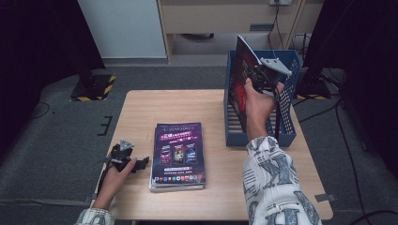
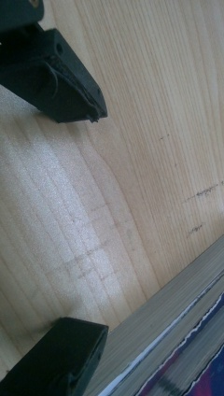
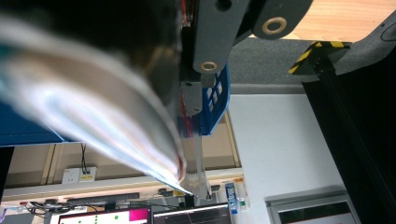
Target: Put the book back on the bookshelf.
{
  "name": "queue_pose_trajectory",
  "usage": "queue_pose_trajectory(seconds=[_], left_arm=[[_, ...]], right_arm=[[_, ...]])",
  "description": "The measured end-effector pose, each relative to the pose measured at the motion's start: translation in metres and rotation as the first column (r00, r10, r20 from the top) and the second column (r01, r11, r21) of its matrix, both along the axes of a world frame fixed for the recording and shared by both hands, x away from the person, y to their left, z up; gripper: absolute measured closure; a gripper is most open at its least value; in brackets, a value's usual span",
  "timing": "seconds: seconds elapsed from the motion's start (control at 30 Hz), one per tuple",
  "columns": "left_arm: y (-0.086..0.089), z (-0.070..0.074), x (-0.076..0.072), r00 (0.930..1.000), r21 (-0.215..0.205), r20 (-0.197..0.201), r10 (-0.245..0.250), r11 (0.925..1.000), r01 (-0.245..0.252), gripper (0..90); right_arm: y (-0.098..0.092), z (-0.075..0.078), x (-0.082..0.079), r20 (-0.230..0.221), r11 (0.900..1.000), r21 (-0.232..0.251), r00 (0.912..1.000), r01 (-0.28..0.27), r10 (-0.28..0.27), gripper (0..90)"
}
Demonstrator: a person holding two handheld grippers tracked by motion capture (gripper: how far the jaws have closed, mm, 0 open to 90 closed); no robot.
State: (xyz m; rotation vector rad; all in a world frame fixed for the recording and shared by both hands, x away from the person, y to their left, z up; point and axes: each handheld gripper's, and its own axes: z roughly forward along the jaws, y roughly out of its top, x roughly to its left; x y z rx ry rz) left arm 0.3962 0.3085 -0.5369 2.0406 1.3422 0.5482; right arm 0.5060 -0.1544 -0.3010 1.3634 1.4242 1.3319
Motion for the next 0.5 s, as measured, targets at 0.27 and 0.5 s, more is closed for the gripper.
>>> queue_pose_trajectory(seconds=[0.27, 0.5], left_arm=[[0.000, 0.000, 0.000, 1.0000, 0.000, 0.002, -0.003, 1.0000, 0.003, 0.0], [0.000, 0.000, 0.000, 1.0000, 0.000, 0.002, -0.002, 1.0000, 0.002, 0.0]], right_arm=[[-0.002, -0.005, -0.001, 0.007, 1.000, 0.003, 1.0000, -0.003, 0.003, 86.4], [-0.004, -0.012, -0.003, 0.002, 1.000, 0.006, 1.0000, 0.007, -0.007, 86.4]])
